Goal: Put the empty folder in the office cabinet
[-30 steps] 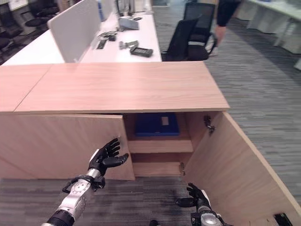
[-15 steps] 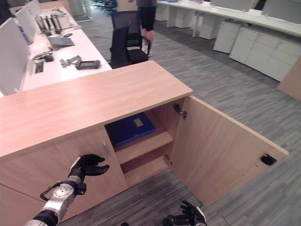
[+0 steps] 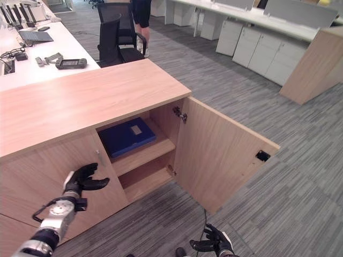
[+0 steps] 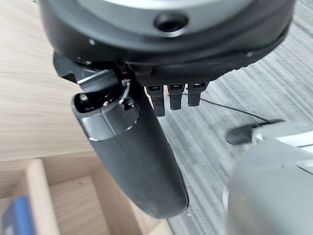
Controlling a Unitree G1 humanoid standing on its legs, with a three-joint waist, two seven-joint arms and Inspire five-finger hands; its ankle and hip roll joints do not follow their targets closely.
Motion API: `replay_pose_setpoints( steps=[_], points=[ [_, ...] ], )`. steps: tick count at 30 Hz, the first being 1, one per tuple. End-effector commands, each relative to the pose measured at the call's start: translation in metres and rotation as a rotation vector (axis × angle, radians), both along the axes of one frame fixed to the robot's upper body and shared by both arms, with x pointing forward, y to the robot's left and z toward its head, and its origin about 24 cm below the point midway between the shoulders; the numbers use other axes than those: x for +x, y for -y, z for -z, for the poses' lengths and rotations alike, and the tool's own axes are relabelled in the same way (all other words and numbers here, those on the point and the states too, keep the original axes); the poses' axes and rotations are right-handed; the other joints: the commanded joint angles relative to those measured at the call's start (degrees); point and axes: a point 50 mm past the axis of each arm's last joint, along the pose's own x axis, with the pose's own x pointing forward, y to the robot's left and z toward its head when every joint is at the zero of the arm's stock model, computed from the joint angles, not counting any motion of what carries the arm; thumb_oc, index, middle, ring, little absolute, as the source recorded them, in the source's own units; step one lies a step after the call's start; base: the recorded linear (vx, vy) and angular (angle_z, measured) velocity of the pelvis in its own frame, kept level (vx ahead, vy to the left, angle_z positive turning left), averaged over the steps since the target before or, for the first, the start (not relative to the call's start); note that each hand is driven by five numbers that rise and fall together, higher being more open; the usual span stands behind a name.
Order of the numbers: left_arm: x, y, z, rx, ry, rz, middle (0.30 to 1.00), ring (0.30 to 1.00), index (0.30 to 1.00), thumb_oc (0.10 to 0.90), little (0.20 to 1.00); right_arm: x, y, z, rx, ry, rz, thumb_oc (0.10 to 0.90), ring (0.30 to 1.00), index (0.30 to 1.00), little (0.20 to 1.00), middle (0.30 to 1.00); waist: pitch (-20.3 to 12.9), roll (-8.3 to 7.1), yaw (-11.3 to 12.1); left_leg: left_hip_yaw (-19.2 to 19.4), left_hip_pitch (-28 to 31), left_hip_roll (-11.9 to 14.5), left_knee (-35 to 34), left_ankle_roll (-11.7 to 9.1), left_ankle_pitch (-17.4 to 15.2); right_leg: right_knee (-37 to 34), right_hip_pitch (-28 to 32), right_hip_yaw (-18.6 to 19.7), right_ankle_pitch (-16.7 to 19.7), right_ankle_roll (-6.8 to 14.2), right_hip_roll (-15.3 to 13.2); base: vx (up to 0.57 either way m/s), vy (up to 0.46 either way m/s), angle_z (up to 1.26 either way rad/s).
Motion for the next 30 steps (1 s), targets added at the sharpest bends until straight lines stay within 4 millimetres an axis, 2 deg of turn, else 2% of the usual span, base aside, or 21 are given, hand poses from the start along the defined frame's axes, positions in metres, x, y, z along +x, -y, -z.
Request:
replay_pose_setpoints(
  steps=[1,3,4,5,7,8,10,12,16,17,18,20,22,23,24,25,26,28,30],
  points=[
    [0.041,0.008,-0.056,-0.021,0.276,0.068,0.900,0.900,0.900,0.800,0.900,0.049,0.005,-0.024,-0.039,0.195,-0.015,0.800,0.900,0.900,0.900,0.900,-0.9,0.47,0.4,-0.9,4.7,-0.1,0.4,-2.8,-7.0,9.7,1.6,-3.8,-0.2,3.3,-4.3,-0.06,-0.084,-0.08],
    [0.023,0.031,-0.040,-0.120,0.241,0.147,0.900,0.900,0.900,0.800,0.900,0.052,0.003,-0.026,-0.033,0.207,-0.015,0.800,0.900,0.900,0.900,0.900,-0.9,-0.05,1.7,-0.3,3.8,0.6,0.9,-3.1,-6.4,9.6,2.8,-2.1,1.2,4.0,-5.9,-0.12,-0.224,-0.16],
    [0.017,0.036,-0.037,-0.143,0.232,0.172,0.900,0.900,0.900,0.800,0.900,0.051,0.003,-0.027,-0.031,0.210,-0.013,0.800,0.900,0.900,0.900,0.900,-1.1,-0.23,2.2,0.1,3.5,0.9,1.1,-3.4,-6.3,8.4,3.6,-2.0,2.1,4.4,-7.1,-0.18,-0.422,-0.19],
    [0.009,0.047,-0.033,-0.184,0.217,0.219,0.900,0.900,0.900,0.800,0.900,0.055,0.004,-0.029,-0.041,0.221,-0.015,0.800,0.900,0.900,0.900,0.900,-1.5,-0.21,3.3,1.0,2.6,2.3,1.1,-4.5,-5.8,6.0,3.9,-3.4,5.5,5.1,-10.5,-0.14,-0.431,-0.21],
    [0.006,0.058,-0.032,-0.215,0.209,0.272,0.900,0.900,0.900,0.800,0.900,0.058,0.003,-0.030,-0.039,0.227,-0.014,0.800,0.900,0.900,0.900,0.900,-1.5,-0.18,3.0,1.0,2.5,3.9,1.0,-5.8,-5.4,3.8,2.8,-2.7,8.3,5.6,-12.4,-0.10,-0.585,-0.37],
    [-0.009,0.064,-0.019,-0.219,0.149,0.330,0.900,0.900,0.900,0.800,0.900,0.048,0.003,-0.025,-0.029,0.194,-0.018,0.800,0.900,0.900,0.900,0.900,-1.1,-0.20,2.6,1.4,2.5,6.9,1.2,-8.3,-3.6,0.8,3.6,0.7,7.2,5.8,-11.0,-0.09,-0.655,-0.54],
    [-0.011,0.065,-0.016,-0.229,0.139,0.338,0.900,0.900,0.900,0.800,0.900,0.047,0.003,-0.025,-0.029,0.191,-0.029,0.800,0.900,0.900,0.900,0.900,-1.3,0.14,2.6,1.4,2.2,7.8,1.1,-8.9,-3.0,-0.1,4.0,0.3,5.9,5.8,-10.3,-0.06,-0.430,-0.22],
    [-0.018,0.062,-0.008,-0.251,0.105,0.303,0.900,0.900,0.900,0.800,0.900,0.044,0.007,-0.025,-0.041,0.182,-0.045,0.800,0.900,0.900,0.900,0.900,-1.3,1.07,1.9,1.5,2.1,11.0,1.0,-10.8,-0.1,-2.2,5.6,-0.3,3.0,5.8,-7.2,-0.04,-0.396,-0.41],
    [-0.026,0.059,0.003,-0.290,0.069,0.244,0.900,0.900,0.900,0.800,0.900,0.049,0.014,-0.029,-0.065,0.195,-0.075,0.800,0.900,0.900,0.900,0.900,-0.7,3.19,0.6,3.3,3.5,15.7,1.5,-12.6,3.9,-4.6,7.2,0.3,0.0,4.4,-2.2,0.01,-0.311,-0.37],
    [-0.031,0.058,0.008,-0.297,0.046,0.224,0.900,0.900,0.900,0.800,0.900,0.051,0.018,-0.030,-0.083,0.193,-0.085,0.800,0.900,0.900,0.900,0.900,-0.2,4.23,0.1,3.7,4.1,17.6,3.2,-13.0,6.1,-5.3,7.8,1.4,-1.4,3.2,0.0,0.03,-0.262,-0.46],
    [-0.031,0.058,0.008,-0.298,0.046,0.224,0.900,0.900,0.900,0.800,0.900,0.051,0.018,-0.030,-0.083,0.193,-0.086,0.800,0.900,0.900,0.900,0.900,-0.1,4.40,0.2,3.7,4.2,17.8,3.2,-13.0,6.1,-5.2,7.9,1.5,-1.5,3.1,0.2,0.04,-0.214,-0.54],
    [-0.037,0.058,0.017,-0.298,0.006,0.209,0.900,0.900,0.900,0.800,0.900,0.051,0.024,-0.032,-0.100,0.192,-0.081,0.800,0.900,0.900,0.900,0.900,0.5,4.99,-0.2,3.3,3.9,18.9,5.9,-12.9,9.0,-5.6,8.8,2.1,-2.3,2.0,1.7,0.03,-0.168,-0.39],
    [-0.041,0.058,0.024,-0.299,-0.028,0.196,0.900,0.900,0.900,0.800,0.900,0.052,0.032,-0.034,-0.114,0.194,-0.059,0.800,0.900,0.900,0.900,0.900,1.2,5.14,-0.6,2.6,3.1,18.6,8.6,-12.5,10.1,-5.6,9.5,2.0,-2.6,1.1,2.4,0.02,-0.189,-0.21],
    [-0.044,0.058,0.028,-0.300,-0.045,0.196,0.900,0.900,0.900,0.800,0.900,0.052,0.037,-0.035,-0.126,0.195,-0.046,0.800,0.900,0.900,0.900,0.900,1.5,4.95,-0.7,2.2,2.4,17.5,9.9,-12.0,9.6,-5.6,9.5,2.2,-2.6,0.5,2.6,0.00,-0.250,-0.12],
    [-0.048,0.059,0.033,-0.298,-0.074,0.193,0.900,0.900,0.900,0.800,0.900,0.053,0.044,-0.037,-0.138,0.195,-0.018,0.800,0.900,0.900,0.900,0.900,1.9,4.15,-0.4,-1.8,0.7,12.7,12.5,-10.2,5.7,-5.4,9.4,2.4,-2.8,0.1,2.2,-0.02,-0.193,-0.10],
    [-0.048,0.059,0.033,-0.298,-0.074,0.193,0.900,0.900,0.900,0.800,0.900,0.054,0.044,-0.037,-0.138,0.196,-0.018,0.800,0.900,0.900,0.900,0.900,1.8,4.17,-0.4,-1.9,0.3,12.7,12.5,-10.2,5.9,-5.5,9.1,2.4,-2.6,0.1,2.3,0.01,-0.217,-0.11],
    [-0.050,0.060,0.037,-0.294,-0.092,0.195,0.900,0.900,0.900,0.800,0.900,0.052,0.048,-0.037,-0.144,0.189,0.003,0.800,0.900,0.900,0.900,0.900,1.8,3.42,0.0,-3.8,-0.8,9.2,13.4,-8.6,1.8,-5.4,9.3,2.8,-2.8,-0.4,2.1,0.01,-0.176,-0.17],
    [-0.053,0.060,0.042,-0.278,-0.121,0.195,0.900,0.900,0.900,0.800,0.900,0.053,0.050,-0.037,-0.146,0.186,0.013,0.800,0.900,0.900,0.900,0.900,1.5,2.67,0.2,-2.9,-1.8,3.8,12.4,-6.4,-3.8,-5.4,8.9,3.1,-2.7,-0.8,2.3,0.05,-0.168,-0.31],
    [-0.059,0.059,0.049,-0.264,-0.164,0.196,0.900,0.900,0.900,0.800,0.900,0.053,0.053,-0.037,-0.154,0.182,0.038,0.800,0.900,0.900,0.900,0.900,1.7,2.77,0.1,-2.5,-1.9,2.8,11.9,-6.6,-4.2,-5.1,8.9,3.7,-2.6,-0.9,2.9,0.08,-0.029,-0.57]
  ],
)
